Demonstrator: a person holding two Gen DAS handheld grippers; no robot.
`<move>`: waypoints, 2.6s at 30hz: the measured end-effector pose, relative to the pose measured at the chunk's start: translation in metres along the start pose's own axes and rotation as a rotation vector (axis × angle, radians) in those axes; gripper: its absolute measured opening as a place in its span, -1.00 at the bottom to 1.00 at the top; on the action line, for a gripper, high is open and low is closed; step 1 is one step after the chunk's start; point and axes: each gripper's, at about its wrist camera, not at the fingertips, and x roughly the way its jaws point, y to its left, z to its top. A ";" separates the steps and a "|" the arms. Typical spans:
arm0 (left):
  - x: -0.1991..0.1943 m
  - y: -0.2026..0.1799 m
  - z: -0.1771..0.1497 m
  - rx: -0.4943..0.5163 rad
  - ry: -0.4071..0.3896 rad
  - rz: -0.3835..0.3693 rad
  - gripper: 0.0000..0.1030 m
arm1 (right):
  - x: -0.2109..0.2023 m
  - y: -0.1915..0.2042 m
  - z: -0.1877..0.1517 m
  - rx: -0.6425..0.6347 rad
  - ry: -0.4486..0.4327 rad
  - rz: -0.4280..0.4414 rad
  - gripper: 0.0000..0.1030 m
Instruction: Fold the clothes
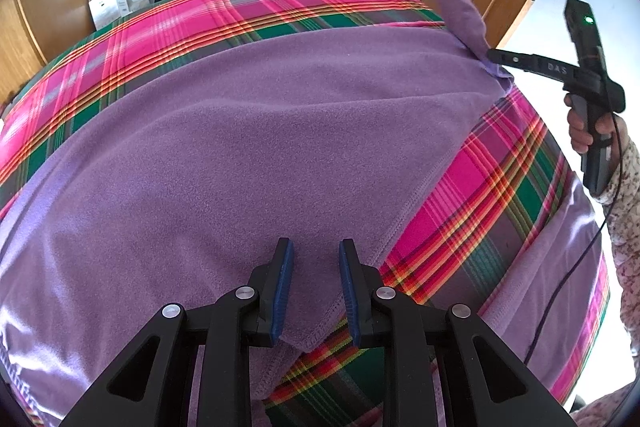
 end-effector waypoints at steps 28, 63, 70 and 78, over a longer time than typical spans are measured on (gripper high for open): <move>-0.001 0.000 -0.006 0.005 -0.015 0.002 -0.53 | 0.015 -0.009 0.003 0.178 -0.060 0.106 -0.34; 0.002 0.000 -0.008 0.011 -0.016 0.005 -0.53 | 0.003 -0.125 -0.029 0.564 -0.104 -0.262 -0.89; 0.001 0.002 -0.009 0.004 -0.011 -0.005 -0.53 | 0.008 -0.140 -0.044 0.664 -0.062 -0.224 -0.86; -0.017 0.015 -0.012 -0.052 -0.012 -0.051 -0.53 | -0.022 -0.110 -0.049 0.573 -0.049 -0.300 -0.83</move>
